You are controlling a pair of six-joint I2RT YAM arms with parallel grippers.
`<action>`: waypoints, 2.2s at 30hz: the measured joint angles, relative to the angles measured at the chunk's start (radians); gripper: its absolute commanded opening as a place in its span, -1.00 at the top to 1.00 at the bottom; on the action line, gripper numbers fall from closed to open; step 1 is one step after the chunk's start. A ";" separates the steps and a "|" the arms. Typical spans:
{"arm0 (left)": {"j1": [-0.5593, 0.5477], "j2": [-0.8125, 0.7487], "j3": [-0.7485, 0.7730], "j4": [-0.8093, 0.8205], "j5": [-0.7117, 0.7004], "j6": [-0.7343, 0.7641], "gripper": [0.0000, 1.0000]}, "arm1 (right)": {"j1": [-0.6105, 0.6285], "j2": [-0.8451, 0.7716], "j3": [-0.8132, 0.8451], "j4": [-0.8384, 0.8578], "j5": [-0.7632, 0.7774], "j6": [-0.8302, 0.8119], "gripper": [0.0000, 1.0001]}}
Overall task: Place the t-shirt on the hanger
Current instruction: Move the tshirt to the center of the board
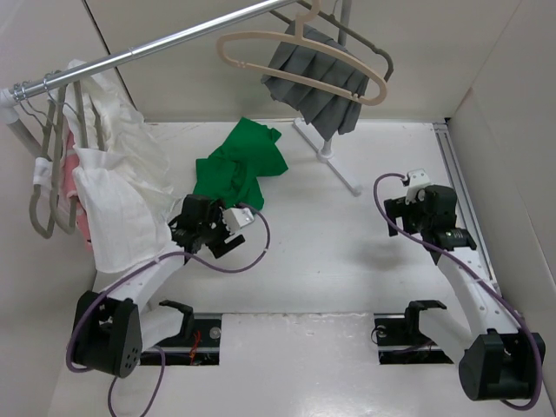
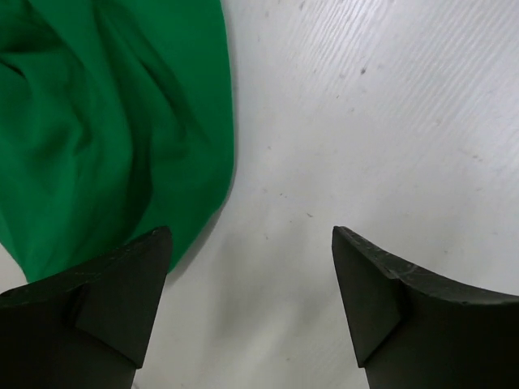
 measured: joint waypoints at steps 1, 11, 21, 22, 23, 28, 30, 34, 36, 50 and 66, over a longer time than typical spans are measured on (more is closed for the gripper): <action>-0.002 0.027 0.000 0.008 -0.020 0.004 -0.63 | 0.000 -0.001 0.000 0.000 -0.014 -0.008 -1.00; -0.002 0.177 0.008 0.251 -0.095 -0.002 -0.87 | 0.000 0.001 -0.001 0.019 -0.121 -0.043 -1.00; -0.002 0.386 0.112 0.262 -0.052 0.174 -0.46 | 0.069 0.014 0.003 0.024 -0.133 -0.078 -1.00; -0.002 0.423 0.155 0.225 -0.043 0.201 -0.37 | 0.086 0.015 0.005 0.023 -0.132 -0.080 -1.00; -0.002 0.459 0.196 0.164 -0.023 0.251 -0.23 | 0.100 0.018 0.012 0.023 -0.132 -0.081 -1.00; -0.002 0.577 0.321 0.071 0.009 0.347 0.92 | 0.171 0.035 0.068 0.023 -0.112 -0.089 -1.00; -0.002 0.589 0.323 0.039 0.013 0.395 1.00 | 0.194 0.037 0.091 0.023 -0.102 -0.097 -1.00; -0.006 0.560 0.309 -0.011 0.031 0.490 1.00 | 0.222 0.041 0.122 0.023 -0.087 -0.108 -1.00; -0.014 0.504 0.280 -0.070 0.050 0.544 1.00 | 0.242 0.045 0.134 0.021 -0.074 -0.109 -1.00; -0.329 -0.143 0.250 -0.566 0.322 0.751 -0.57 | 0.637 0.335 0.348 0.018 -0.032 -0.208 -1.00; -0.311 -0.238 0.013 0.021 -0.252 -0.370 0.40 | 0.796 0.912 0.678 0.157 -0.272 -0.251 -0.89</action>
